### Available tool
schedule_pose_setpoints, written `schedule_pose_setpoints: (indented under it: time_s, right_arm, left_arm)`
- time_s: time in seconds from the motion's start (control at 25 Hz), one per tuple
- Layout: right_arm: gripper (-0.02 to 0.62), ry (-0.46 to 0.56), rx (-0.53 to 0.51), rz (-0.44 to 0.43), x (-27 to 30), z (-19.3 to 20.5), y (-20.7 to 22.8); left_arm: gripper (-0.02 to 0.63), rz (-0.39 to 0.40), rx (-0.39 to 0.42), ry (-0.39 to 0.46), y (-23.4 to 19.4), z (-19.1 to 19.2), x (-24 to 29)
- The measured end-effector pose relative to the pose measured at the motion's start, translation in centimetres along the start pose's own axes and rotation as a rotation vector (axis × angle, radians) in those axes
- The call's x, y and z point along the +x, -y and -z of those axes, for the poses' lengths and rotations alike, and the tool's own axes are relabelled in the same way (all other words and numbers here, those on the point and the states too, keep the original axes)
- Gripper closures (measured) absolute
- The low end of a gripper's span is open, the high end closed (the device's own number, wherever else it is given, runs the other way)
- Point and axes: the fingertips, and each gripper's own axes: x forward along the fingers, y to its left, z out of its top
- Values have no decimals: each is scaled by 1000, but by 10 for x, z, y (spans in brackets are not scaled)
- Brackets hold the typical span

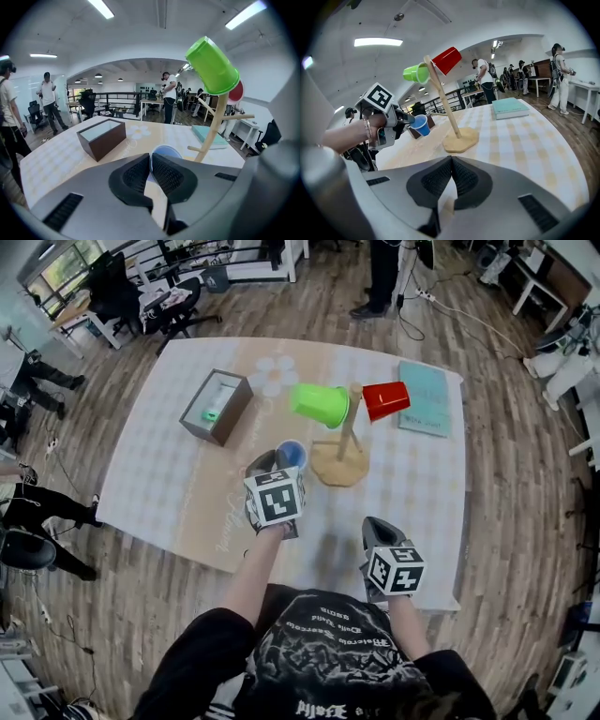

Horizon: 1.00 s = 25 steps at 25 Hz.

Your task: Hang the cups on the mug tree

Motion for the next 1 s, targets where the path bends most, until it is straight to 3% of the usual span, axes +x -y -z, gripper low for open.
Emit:
schedule_pose_setpoints:
  time_s: [0.28, 1.0]
  right_arm:
    - [586, -8, 10, 22, -1, 1, 11]
    - [586, -7, 22, 42, 0, 3, 24]
  left_arm:
    - [569, -71, 108, 47, 7, -18, 6]
    - [568, -130, 435, 154, 61, -21, -3]
